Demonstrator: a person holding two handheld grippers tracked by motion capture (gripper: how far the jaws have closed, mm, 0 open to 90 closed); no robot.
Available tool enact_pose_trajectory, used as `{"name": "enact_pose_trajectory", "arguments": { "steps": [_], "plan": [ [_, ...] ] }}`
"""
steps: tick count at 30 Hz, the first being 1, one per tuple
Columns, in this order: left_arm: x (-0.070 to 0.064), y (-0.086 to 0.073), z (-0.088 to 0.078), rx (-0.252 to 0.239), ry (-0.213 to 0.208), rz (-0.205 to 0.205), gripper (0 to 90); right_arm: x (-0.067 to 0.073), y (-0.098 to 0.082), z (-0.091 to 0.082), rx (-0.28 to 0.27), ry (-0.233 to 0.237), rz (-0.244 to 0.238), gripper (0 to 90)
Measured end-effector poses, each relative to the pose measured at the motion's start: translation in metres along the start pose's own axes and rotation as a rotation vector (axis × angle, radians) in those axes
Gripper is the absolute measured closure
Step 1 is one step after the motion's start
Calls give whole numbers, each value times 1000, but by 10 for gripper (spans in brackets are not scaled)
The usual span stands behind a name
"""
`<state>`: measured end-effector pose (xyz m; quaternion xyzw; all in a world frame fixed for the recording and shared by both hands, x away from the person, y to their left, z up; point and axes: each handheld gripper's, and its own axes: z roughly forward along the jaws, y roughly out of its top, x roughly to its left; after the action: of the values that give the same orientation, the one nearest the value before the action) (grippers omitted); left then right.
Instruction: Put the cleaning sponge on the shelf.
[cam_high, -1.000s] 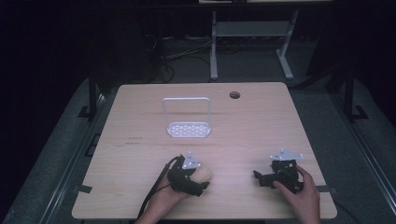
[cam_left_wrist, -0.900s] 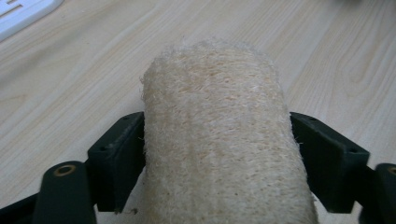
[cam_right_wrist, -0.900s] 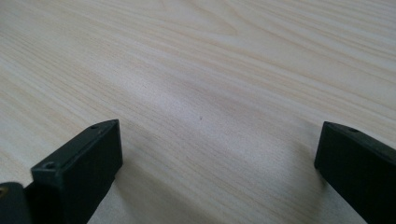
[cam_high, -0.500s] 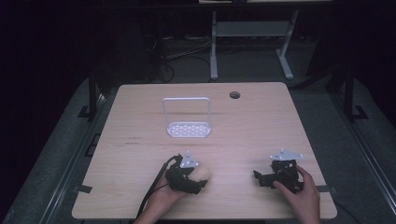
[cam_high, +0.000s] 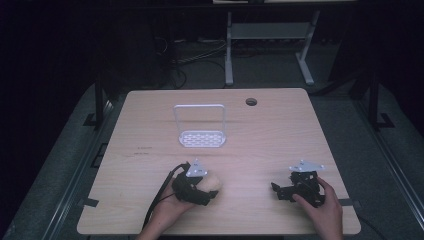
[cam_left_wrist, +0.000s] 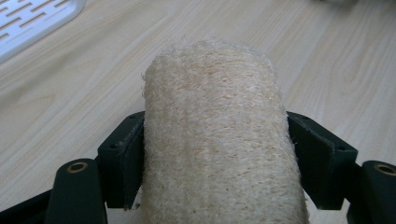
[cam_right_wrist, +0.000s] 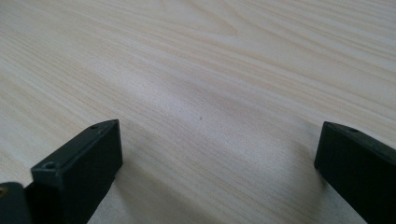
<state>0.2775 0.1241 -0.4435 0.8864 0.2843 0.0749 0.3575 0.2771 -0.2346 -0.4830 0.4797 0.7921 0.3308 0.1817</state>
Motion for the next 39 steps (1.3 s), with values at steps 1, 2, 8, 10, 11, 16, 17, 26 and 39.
{"name": "enact_pose_trajectory", "arguments": {
  "steps": [1,2,8,10,11,16,17,26,39],
  "plan": [
    [1,0,-1,-5,-4,1,264,0,0,0,0,0,0,7],
    [2,0,-2,-7,-4,4,264,0,0,0,0,0,0,7],
    [6,1,-5,-6,-22,21,264,0,0,0,0,0,0,7],
    [7,1,-5,-4,-26,27,264,0,0,0,0,0,0,7],
    [8,1,-6,-5,-28,28,264,0,0,0,0,0,0,7],
    [13,2,-8,-16,-31,24,264,0,0,0,0,0,0,6],
    [14,2,-9,-16,-27,21,264,0,0,0,0,0,0,7],
    [28,6,-12,-20,-7,21,264,0,0,0,0,0,0,7],
    [40,16,-11,-26,4,28,264,0,0,0,0,0,0,7]
  ]
}}
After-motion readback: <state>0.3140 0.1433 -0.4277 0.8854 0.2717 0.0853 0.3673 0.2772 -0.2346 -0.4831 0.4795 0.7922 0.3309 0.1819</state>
